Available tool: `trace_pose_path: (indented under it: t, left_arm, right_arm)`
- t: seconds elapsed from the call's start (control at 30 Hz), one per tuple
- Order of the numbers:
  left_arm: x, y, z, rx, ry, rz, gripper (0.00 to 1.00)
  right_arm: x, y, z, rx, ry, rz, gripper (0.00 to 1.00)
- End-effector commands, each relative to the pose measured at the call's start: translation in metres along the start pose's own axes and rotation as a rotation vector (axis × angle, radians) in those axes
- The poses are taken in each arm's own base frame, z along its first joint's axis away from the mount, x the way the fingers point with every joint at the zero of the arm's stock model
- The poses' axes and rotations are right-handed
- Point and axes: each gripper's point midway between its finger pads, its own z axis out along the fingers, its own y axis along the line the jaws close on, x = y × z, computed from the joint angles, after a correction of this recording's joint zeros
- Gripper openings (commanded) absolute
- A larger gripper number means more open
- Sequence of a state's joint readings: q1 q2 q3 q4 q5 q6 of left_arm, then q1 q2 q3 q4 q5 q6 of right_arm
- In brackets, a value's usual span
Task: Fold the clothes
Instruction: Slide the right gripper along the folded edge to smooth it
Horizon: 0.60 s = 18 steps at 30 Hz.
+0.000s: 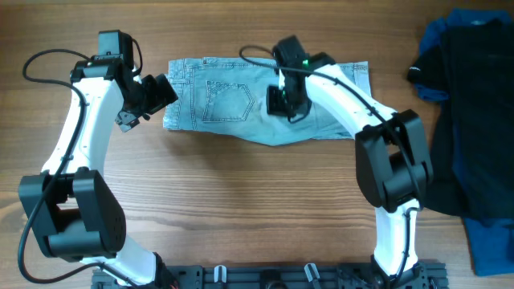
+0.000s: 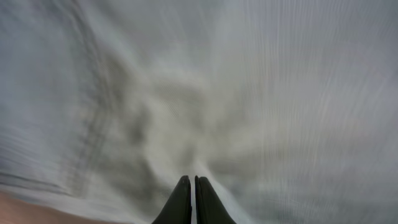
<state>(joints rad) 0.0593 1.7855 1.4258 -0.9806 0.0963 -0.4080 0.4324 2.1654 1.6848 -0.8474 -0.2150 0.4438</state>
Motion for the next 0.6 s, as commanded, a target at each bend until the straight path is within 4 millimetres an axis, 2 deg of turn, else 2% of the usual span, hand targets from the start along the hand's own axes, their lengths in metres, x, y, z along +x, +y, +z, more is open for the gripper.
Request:
trace_pose_path:
  t: [0.0, 0.1, 0.3, 0.33, 0.43, 0.57]
  left_arm:
    - [0.002, -0.001, -0.001, 0.008, 0.005, 0.009, 0.98]
    - [0.002, -0.001, -0.001, 0.007, 0.005, 0.009, 0.98]
    - [0.0, -0.002, -0.001, 0.012, -0.004, 0.009, 0.97]
    - [0.0, -0.002, -0.001, 0.012, -0.005, 0.009, 0.96]
    - [0.0, -0.002, -0.001, 0.012, -0.005, 0.009, 0.96]
    - [0.0, -0.002, -0.001, 0.012, -0.004, 0.009, 0.96]
  right_arm:
    - [-0.046, 0.003, -0.03, -0.011, -0.168, -0.031, 0.04]
    - [-0.05, -0.001, -0.006, -0.009, -0.162, -0.024, 0.04]
    - [-0.029, -0.016, 0.053, 0.038, -0.049, -0.015, 0.05]
    - [-0.027, -0.016, 0.057, 0.029, -0.038, -0.012, 0.04]
    - [-0.037, -0.009, 0.045, 0.011, -0.069, -0.02, 0.04]
    - [-0.083, 0.019, -0.018, -0.035, -0.246, -0.05, 0.04]
